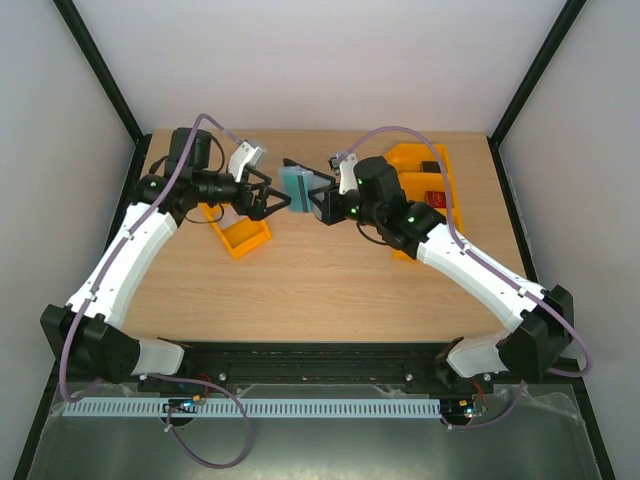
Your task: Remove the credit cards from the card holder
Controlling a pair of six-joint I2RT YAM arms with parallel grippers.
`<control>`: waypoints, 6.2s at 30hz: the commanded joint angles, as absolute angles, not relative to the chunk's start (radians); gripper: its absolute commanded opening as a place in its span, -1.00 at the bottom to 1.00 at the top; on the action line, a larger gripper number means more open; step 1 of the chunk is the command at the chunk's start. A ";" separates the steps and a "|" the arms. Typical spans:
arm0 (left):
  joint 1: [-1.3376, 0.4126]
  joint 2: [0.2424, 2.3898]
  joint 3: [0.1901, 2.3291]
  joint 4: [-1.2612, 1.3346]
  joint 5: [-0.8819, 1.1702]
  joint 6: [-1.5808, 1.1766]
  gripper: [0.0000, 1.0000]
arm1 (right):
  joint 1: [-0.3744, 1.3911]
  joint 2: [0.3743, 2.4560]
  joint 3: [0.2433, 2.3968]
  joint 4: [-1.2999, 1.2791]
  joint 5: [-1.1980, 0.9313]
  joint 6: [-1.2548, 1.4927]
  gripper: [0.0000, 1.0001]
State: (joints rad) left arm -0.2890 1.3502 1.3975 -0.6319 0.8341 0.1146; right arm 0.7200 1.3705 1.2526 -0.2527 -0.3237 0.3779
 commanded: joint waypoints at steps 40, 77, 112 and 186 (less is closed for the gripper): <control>-0.181 1.265 1.318 -0.722 1.236 0.290 0.24 | 0.700 1.234 1.144 0.059 -0.830 0.287 -0.97; -0.183 1.244 1.293 -0.590 0.991 0.103 -0.95 | 0.710 1.342 1.129 0.312 -0.797 0.499 -0.68; -0.183 1.246 1.331 -0.727 1.192 0.269 -0.95 | 0.729 1.454 1.220 0.148 -0.900 0.380 -0.77; -0.175 1.236 1.306 -0.735 1.296 0.296 -0.95 | 0.658 1.287 1.024 0.388 -1.018 0.515 -0.97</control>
